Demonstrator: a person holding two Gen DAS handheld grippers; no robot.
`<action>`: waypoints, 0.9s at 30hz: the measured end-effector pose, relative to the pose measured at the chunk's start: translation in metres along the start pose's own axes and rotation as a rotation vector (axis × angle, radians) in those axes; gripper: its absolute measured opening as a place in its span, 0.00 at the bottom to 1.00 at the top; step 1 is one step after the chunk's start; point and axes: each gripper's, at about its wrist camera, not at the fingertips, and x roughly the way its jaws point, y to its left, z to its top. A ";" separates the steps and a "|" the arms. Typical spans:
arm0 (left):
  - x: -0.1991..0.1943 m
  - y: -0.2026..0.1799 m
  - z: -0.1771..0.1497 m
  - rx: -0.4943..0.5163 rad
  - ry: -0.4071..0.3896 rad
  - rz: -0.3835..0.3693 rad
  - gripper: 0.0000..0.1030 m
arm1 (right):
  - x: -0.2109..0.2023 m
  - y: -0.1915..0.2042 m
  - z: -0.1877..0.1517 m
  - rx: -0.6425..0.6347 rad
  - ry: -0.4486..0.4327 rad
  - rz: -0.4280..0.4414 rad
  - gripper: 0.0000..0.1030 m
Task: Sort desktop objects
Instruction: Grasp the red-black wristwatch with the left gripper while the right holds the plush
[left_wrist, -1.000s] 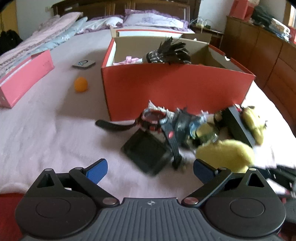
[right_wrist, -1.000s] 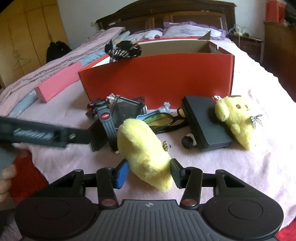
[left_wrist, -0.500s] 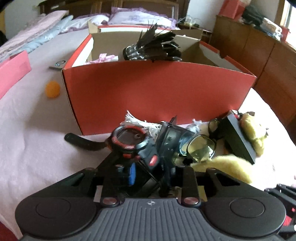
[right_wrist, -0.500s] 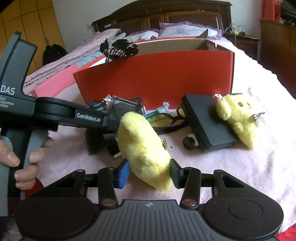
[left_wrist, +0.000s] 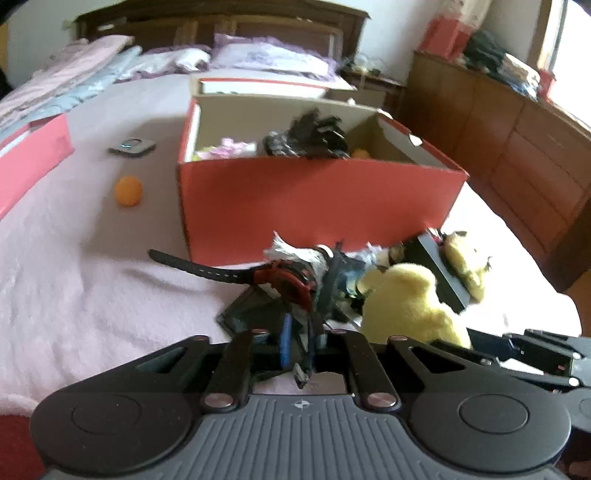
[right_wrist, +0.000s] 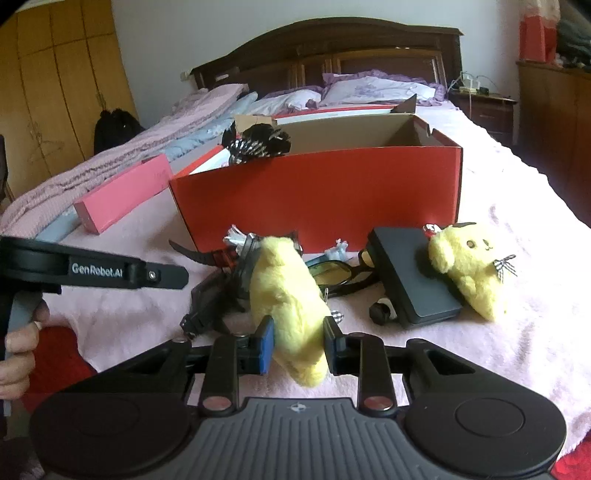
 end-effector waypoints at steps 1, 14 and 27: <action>0.004 -0.002 0.001 0.015 0.011 -0.001 0.21 | 0.000 0.000 0.000 0.004 0.005 -0.003 0.29; 0.034 -0.020 -0.008 0.138 0.037 0.028 0.04 | 0.014 -0.007 -0.003 0.018 0.051 -0.008 0.40; -0.021 -0.021 -0.006 0.138 -0.030 0.000 0.15 | 0.019 -0.008 -0.006 0.031 0.053 -0.018 0.38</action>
